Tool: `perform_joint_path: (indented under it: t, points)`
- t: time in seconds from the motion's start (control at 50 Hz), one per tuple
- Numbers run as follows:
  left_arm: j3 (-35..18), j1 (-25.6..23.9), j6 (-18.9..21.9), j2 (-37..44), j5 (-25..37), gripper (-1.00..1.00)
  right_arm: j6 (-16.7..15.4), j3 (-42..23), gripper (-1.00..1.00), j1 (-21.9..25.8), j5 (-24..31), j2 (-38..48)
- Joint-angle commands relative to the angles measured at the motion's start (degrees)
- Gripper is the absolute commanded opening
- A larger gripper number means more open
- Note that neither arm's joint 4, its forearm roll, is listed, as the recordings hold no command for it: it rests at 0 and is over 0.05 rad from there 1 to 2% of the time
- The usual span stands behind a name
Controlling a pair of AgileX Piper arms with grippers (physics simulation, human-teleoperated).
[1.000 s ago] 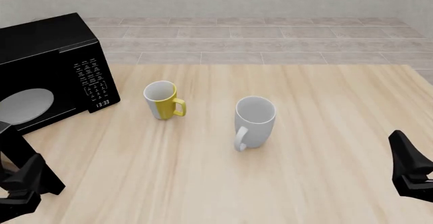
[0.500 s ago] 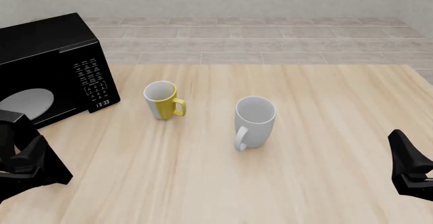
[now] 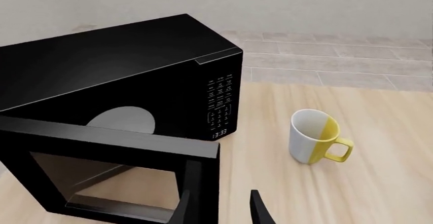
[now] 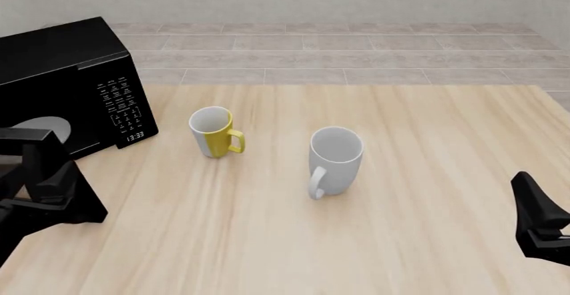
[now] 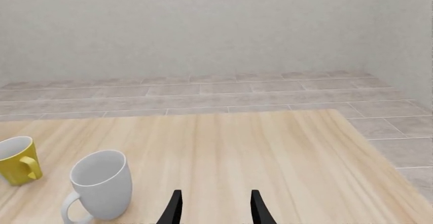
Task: Close the microwave.
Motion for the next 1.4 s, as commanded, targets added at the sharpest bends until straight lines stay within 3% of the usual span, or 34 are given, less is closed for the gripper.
perform_joint_path:
  t: [0.02, 0.4, 0.78, 0.92, 0.98, 1.32, 1.4]
  points:
    - [-5.41, 0.83, 4.11, 8.65, -5.95, 1.00, -0.01, 0.00, 1.00, -0.17, 0.96, -0.90]
    - [-11.59, 1.44, 5.15, 19.19, -11.55, 1.00, -0.06, 0.02, 1.00, -0.78, 2.25, -1.39]
    - [-20.63, 0.29, 5.53, 27.33, -10.49, 1.00, -0.11, 0.01, 1.00, -1.36, 3.09, -2.36]
    - [-22.92, 1.57, 5.75, 28.65, -10.26, 1.00, -0.22, 0.01, 1.00, -1.31, 3.62, -2.78]
    - [-25.21, 1.82, 8.12, 29.74, -9.34, 1.00, -0.55, 0.01, 1.00, -1.63, 4.51, -3.59]
    - [-32.11, 3.51, 8.47, 36.43, -8.31, 1.00, -0.90, 0.02, 1.00, -1.22, 2.03, -1.08]
    - [-34.11, 6.54, 9.48, 38.12, -8.92, 1.00, -0.75, 0.01, 1.00, -1.05, 1.69, -0.62]
